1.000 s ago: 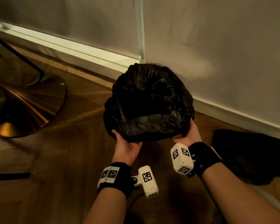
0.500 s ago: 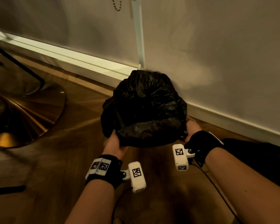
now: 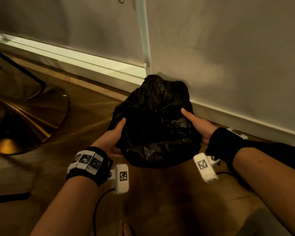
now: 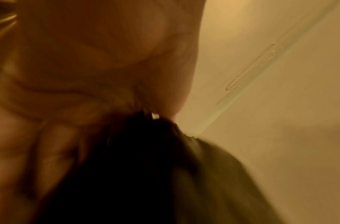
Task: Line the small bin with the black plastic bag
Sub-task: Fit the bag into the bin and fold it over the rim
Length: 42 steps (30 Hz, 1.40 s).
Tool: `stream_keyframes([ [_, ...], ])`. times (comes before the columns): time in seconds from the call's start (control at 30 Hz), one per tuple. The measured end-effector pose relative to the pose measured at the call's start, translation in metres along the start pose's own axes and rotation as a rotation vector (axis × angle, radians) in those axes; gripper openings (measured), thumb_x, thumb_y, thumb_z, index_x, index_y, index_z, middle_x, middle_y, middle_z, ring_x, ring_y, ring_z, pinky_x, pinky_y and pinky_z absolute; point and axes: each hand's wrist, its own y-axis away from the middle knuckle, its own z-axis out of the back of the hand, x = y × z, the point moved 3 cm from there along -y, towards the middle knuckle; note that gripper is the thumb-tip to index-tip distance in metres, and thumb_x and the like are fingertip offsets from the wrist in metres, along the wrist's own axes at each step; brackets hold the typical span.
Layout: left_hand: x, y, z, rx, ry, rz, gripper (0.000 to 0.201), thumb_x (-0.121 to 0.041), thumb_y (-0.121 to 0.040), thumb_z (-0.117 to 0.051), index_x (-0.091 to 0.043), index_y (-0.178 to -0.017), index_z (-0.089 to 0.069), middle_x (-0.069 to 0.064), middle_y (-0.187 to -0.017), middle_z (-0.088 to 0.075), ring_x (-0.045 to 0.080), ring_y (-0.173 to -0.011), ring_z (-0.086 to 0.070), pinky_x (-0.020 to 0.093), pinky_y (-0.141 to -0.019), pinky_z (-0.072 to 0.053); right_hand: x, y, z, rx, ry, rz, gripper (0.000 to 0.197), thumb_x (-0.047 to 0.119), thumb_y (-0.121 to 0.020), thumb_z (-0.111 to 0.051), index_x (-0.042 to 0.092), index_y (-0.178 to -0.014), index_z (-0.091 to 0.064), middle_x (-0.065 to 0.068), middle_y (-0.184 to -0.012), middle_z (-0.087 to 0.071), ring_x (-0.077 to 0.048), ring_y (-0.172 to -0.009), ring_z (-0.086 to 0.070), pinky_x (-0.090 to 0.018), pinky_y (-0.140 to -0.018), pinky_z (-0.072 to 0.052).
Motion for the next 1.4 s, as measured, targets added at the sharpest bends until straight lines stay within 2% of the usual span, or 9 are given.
stream_keyframes([
  [0.17, 0.018, -0.003, 0.01, -0.08, 0.063, -0.1, 0.103, -0.085, -0.059, -0.058, -0.016, -0.135, -0.054, 0.007, -0.125, -0.066, 0.03, -0.109, -0.064, 0.048, -0.097, -0.051, -0.014, 0.0, 0.005, -0.001, 0.019, -0.005, 0.055, 0.055, -0.086, -0.058, 0.029, -0.134, -0.052, -0.003, -0.13, -0.063, -0.028, -0.12, -0.058, -0.048, -0.108, -0.04],
  [0.33, 0.01, 0.003, -0.006, -0.128, 0.082, -0.2, 0.08, -0.075, -0.087, -0.025, -0.023, -0.148, -0.036, 0.003, -0.147, -0.045, 0.029, -0.133, -0.045, 0.043, -0.109, -0.039, -0.016, -0.007, -0.016, -0.122, 0.152, 0.083, 0.022, 0.025, -0.099, -0.046, 0.012, -0.111, -0.059, -0.009, -0.112, -0.064, -0.026, -0.107, -0.057, -0.031, -0.085, -0.048],
  [0.43, 0.015, -0.004, 0.01, -0.133, -0.018, -0.155, 0.063, -0.058, -0.097, -0.031, -0.012, -0.135, -0.052, 0.009, -0.131, -0.057, 0.031, -0.122, -0.054, 0.04, -0.101, -0.043, -0.02, -0.012, -0.008, -0.109, 0.238, -0.011, 0.02, 0.018, -0.1, -0.043, 0.011, -0.092, -0.06, -0.006, -0.091, -0.062, -0.025, -0.087, -0.065, -0.022, -0.065, -0.053],
  [0.63, -0.002, -0.016, 0.034, 0.031, 0.079, -0.294, 0.048, 0.002, -0.092, -0.044, -0.025, -0.132, -0.044, 0.006, -0.11, -0.062, 0.024, -0.089, -0.063, 0.032, -0.067, -0.057, 0.003, -0.012, 0.005, 0.082, 0.112, 0.035, 0.068, -0.007, -0.091, -0.047, 0.032, -0.143, -0.03, -0.006, -0.129, -0.053, -0.029, -0.111, -0.058, -0.036, -0.078, -0.058],
  [0.77, -0.008, -0.01, 0.017, 0.216, 0.045, -0.189, 0.035, -0.035, -0.096, -0.041, -0.019, -0.117, -0.064, 0.01, -0.12, -0.067, 0.024, -0.099, -0.065, 0.034, -0.086, -0.048, 0.007, 0.0, -0.008, 0.268, 0.156, -0.068, 0.048, -0.008, -0.091, -0.04, 0.02, -0.127, -0.056, -0.009, -0.12, -0.065, -0.022, -0.099, -0.069, -0.035, -0.085, -0.057],
  [0.87, -0.011, -0.007, 0.016, 0.251, -0.12, -0.223, 0.069, -0.071, -0.078, -0.056, -0.029, -0.133, -0.05, -0.002, -0.13, -0.063, 0.018, -0.111, -0.064, 0.04, -0.096, -0.05, 0.018, 0.01, -0.014, 0.287, 0.037, -0.108, 0.034, 0.025, -0.091, -0.044, 0.015, -0.092, -0.077, -0.008, -0.1, -0.075, -0.018, -0.088, -0.072, -0.037, -0.089, -0.052],
  [1.03, -0.003, -0.003, 0.008, 0.304, -0.268, -0.26, 0.051, -0.06, -0.084, -0.055, -0.026, -0.122, -0.064, -0.006, -0.119, -0.07, 0.015, -0.107, -0.067, 0.035, -0.098, -0.048, 0.023, 0.016, -0.024, 0.337, 0.188, -0.093, 0.044, 0.032, -0.095, -0.045, 0.016, -0.136, -0.05, -0.009, -0.134, -0.059, -0.024, -0.123, -0.056, -0.036, -0.1, -0.049],
  [1.3, 0.005, 0.0, 0.008, 0.334, -0.146, -0.178, 0.052, -0.043, -0.08, -0.065, -0.01, -0.12, -0.065, 0.009, -0.119, -0.07, 0.023, -0.107, -0.067, 0.036, -0.097, -0.051, 0.013, -0.007, -0.017, 0.262, 0.263, -0.222, 0.037, 0.029, -0.089, -0.052, 0.003, -0.115, -0.06, -0.014, -0.115, -0.068, -0.022, -0.093, -0.069, -0.036, -0.092, -0.052],
  [1.4, 0.0, -0.004, 0.017, 0.291, -0.085, -0.17, 0.043, -0.036, -0.094, -0.056, -0.008, -0.125, -0.062, 0.01, -0.124, -0.067, 0.026, -0.114, -0.064, 0.041, -0.103, -0.046, 0.023, -0.015, -0.013, 0.075, 0.454, 0.075, 0.046, 0.008, -0.082, -0.065, 0.018, -0.123, -0.048, -0.019, -0.129, -0.051, -0.023, -0.103, -0.057, -0.033, -0.089, -0.052],
])
